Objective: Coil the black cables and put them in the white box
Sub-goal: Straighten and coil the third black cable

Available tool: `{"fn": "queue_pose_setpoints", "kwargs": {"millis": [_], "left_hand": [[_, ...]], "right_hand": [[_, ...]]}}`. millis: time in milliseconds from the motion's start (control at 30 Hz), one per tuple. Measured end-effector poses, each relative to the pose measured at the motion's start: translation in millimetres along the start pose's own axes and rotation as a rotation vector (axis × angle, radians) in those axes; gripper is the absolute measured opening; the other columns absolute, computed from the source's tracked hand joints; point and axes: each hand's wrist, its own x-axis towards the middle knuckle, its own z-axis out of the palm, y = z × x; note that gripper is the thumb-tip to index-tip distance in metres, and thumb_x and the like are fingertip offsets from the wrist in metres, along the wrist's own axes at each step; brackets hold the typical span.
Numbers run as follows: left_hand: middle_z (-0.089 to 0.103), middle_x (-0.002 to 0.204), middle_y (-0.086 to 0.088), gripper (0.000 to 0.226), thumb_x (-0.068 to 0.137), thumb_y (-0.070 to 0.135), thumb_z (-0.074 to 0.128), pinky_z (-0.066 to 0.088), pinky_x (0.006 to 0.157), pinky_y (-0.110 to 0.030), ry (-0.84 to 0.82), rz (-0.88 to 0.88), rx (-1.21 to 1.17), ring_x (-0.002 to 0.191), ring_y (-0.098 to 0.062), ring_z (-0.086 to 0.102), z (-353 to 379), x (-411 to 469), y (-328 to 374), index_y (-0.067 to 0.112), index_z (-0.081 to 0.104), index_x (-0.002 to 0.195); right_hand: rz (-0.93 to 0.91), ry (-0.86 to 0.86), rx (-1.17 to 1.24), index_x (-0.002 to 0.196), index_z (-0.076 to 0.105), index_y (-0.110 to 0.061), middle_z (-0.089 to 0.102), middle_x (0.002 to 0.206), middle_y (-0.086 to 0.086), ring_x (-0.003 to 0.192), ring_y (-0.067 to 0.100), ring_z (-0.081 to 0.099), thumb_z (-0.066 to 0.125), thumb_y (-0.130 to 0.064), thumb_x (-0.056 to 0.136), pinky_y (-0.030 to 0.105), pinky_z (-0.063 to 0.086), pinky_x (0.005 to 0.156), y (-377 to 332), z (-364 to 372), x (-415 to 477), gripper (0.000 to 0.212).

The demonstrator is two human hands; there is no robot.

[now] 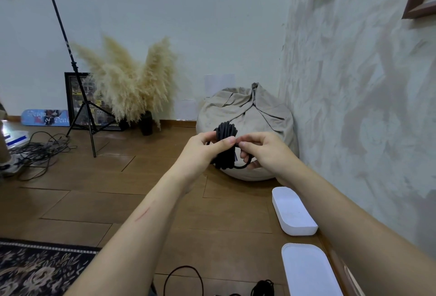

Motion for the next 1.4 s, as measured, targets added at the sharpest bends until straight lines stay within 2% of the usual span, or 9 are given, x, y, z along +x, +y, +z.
{"fn": "queue_pose_setpoints", "kwargs": {"millis": [400, 533, 633, 733, 867, 1000, 1133, 1267, 1400], "left_hand": [[0.076, 0.113, -0.010, 0.027, 0.094, 0.032, 0.071, 0.049, 0.108, -0.048, -0.037, 0.008, -0.059, 0.112, -0.026, 0.070, 6, 0, -5, 0.021, 0.074, 0.119], [0.076, 0.110, -0.015, 0.029, 0.093, 0.029, 0.073, 0.050, 0.107, -0.050, -0.015, -0.015, -0.120, 0.111, -0.030, 0.071, 16, 2, -14, 0.017, 0.072, 0.119], [0.077, 0.107, -0.009, 0.026, 0.092, 0.030, 0.075, 0.055, 0.098, -0.041, -0.005, -0.011, -0.064, 0.106, -0.026, 0.072, 18, 5, -20, 0.023, 0.073, 0.117], [0.078, 0.100, -0.006, 0.022, 0.095, 0.013, 0.071, 0.058, 0.082, -0.026, -0.051, 0.019, 0.044, 0.095, -0.019, 0.075, 27, 2, -24, 0.013, 0.070, 0.117], [0.073, 0.085, 0.019, 0.013, 0.090, 0.013, 0.076, 0.057, 0.080, -0.029, -0.047, 0.052, 0.188, 0.087, -0.009, 0.071, 37, 4, -29, 0.023, 0.071, 0.097], [0.071, 0.097, 0.005, 0.015, 0.090, 0.014, 0.076, 0.057, 0.081, -0.029, -0.033, 0.032, 0.200, 0.094, -0.018, 0.073, 31, 11, -32, 0.021, 0.072, 0.103], [0.075, 0.104, -0.003, 0.027, 0.096, 0.010, 0.067, 0.054, 0.083, -0.018, -0.013, 0.011, 0.243, 0.094, -0.004, 0.072, 23, 16, -37, 0.015, 0.068, 0.123], [0.074, 0.086, 0.000, 0.019, 0.087, 0.015, 0.075, 0.058, 0.083, -0.038, 0.094, 0.021, 0.308, 0.085, -0.017, 0.072, 32, 19, -49, 0.027, 0.068, 0.099], [0.070, 0.086, 0.004, 0.019, 0.084, 0.015, 0.078, 0.052, 0.074, -0.025, 0.128, 0.047, 0.310, 0.079, -0.010, 0.065, 34, 22, -53, 0.026, 0.066, 0.094]], "right_hand": [[-0.009, 0.009, -0.022, 0.106, 0.067, -0.008, 0.062, 0.070, 0.001, 0.063, 0.008, 0.058, 0.056, -0.009, 0.101, 0.022, 0.051, 0.056, 4, -4, 0, 0.012], [-0.008, 0.079, 0.025, 0.103, 0.056, -0.009, 0.062, 0.065, 0.002, 0.062, 0.013, 0.059, 0.058, -0.009, 0.099, 0.034, 0.056, 0.065, 9, 1, 4, 0.004], [0.051, 0.074, 0.059, 0.108, 0.056, -0.012, 0.065, 0.077, 0.009, 0.069, 0.020, 0.063, 0.060, -0.023, 0.098, 0.049, 0.060, 0.078, 6, 1, 4, 0.016], [0.159, 0.071, -0.085, 0.115, 0.054, -0.018, 0.071, 0.093, 0.010, 0.078, 0.026, 0.073, 0.070, -0.047, 0.089, 0.039, 0.064, 0.069, 4, 2, 1, 0.043], [0.235, 0.088, -0.087, 0.118, 0.057, -0.017, 0.073, 0.098, 0.014, 0.091, 0.033, 0.074, 0.072, -0.038, 0.088, 0.049, 0.062, 0.076, 11, 0, 1, 0.040], [0.175, 0.121, -0.092, 0.116, 0.064, -0.018, 0.072, 0.100, 0.014, 0.093, 0.028, 0.072, 0.066, -0.028, 0.091, 0.047, 0.063, 0.073, 13, -3, 1, 0.026], [0.175, 0.134, -0.003, 0.110, 0.068, -0.016, 0.071, 0.105, 0.014, 0.093, 0.025, 0.072, 0.064, -0.021, 0.095, 0.041, 0.064, 0.070, 18, -10, 3, 0.016], [0.128, 0.082, -0.060, 0.108, 0.070, -0.020, 0.076, 0.098, 0.010, 0.090, 0.023, 0.074, 0.074, -0.031, 0.088, 0.035, 0.062, 0.070, 26, -5, 4, 0.023], [0.094, 0.089, -0.128, 0.112, 0.070, -0.022, 0.076, 0.098, 0.009, 0.093, 0.024, 0.074, 0.083, -0.035, 0.075, 0.036, 0.061, 0.075, 32, -5, 7, 0.041]]}}
